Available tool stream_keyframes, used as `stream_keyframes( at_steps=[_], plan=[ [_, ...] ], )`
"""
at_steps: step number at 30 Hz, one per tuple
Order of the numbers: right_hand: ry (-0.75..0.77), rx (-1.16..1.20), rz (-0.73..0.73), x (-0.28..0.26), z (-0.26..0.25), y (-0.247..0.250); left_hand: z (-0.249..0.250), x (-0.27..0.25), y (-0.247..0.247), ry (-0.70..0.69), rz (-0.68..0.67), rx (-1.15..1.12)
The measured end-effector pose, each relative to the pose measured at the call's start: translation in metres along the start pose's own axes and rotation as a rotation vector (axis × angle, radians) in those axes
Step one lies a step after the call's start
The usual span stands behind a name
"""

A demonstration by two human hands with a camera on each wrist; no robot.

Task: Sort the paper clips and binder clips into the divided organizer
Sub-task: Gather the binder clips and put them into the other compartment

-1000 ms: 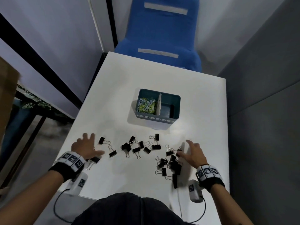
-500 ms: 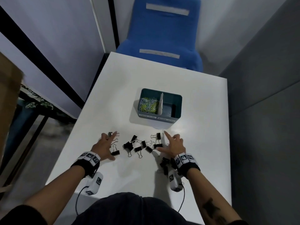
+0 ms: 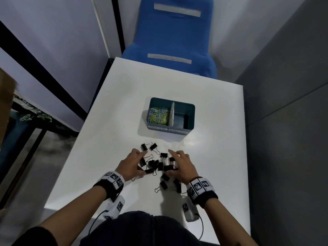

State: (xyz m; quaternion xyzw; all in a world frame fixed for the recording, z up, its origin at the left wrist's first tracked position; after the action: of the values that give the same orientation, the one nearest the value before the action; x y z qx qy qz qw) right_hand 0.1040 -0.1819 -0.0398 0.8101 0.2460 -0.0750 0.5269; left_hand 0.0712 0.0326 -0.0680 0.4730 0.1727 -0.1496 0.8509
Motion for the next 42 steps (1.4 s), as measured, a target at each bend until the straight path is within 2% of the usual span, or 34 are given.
stream_keyframes(
  at_steps=[2, 4, 8, 14, 22, 25, 29, 33, 35, 37, 40, 42],
  plan=[
    [-0.098, -0.023, 0.006, -0.021, 0.028, 0.008, -0.016, -0.006, 0.007, 0.038, 0.038, 0.014],
    [-0.192, -0.077, -0.065, -0.044, 0.057, 0.006, -0.034, -0.013, 0.012, 0.104, 0.051, 0.048],
    [-0.275, -0.179, -0.187, -0.078, 0.086, -0.018, -0.053, -0.021, 0.009, 0.176, -0.016, 0.078],
    [-0.208, -0.038, -0.062, -0.056, 0.049, -0.027, -0.019, -0.018, -0.017, 0.073, -0.097, -0.007],
    [-0.207, -0.051, -0.045, -0.022, 0.020, -0.033, 0.011, -0.009, -0.032, 0.030, -0.091, -0.055],
    [-0.203, 0.022, -0.009, -0.017, 0.016, -0.031, 0.019, -0.008, -0.033, -0.004, -0.078, -0.078],
    [-0.105, 0.161, 0.003, -0.019, 0.013, -0.028, 0.024, -0.009, -0.037, -0.064, -0.105, -0.071],
    [-0.135, 0.114, 0.070, -0.037, 0.030, -0.011, 0.020, 0.003, -0.008, -0.049, 0.060, 0.011],
    [-0.189, 0.067, 0.018, -0.051, 0.047, -0.012, 0.013, 0.016, 0.012, 0.004, 0.145, 0.040],
    [-0.264, 0.029, -0.072, -0.067, 0.067, -0.021, 0.003, 0.030, 0.025, 0.074, 0.166, 0.069],
    [-0.313, -0.003, -0.166, -0.084, 0.081, -0.034, -0.003, 0.045, 0.027, 0.118, 0.097, 0.098],
    [-0.306, 0.028, -0.141, -0.086, 0.077, -0.036, 0.002, 0.051, 0.022, 0.079, 0.044, 0.133]
  ],
)
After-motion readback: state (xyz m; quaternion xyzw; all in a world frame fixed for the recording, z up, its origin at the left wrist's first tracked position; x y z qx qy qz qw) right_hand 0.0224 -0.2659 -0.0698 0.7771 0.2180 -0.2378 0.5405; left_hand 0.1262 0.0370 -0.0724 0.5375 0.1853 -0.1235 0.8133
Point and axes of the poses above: each hand's wrist, its own x-axis towards the middle knuckle, its own y-axis out of the back of the hand, z = x × y, the point moved 8 cm from there along x, towards the middle knuckle, and after that the axes turned 5 degrees about z, right-handed, at the moved point
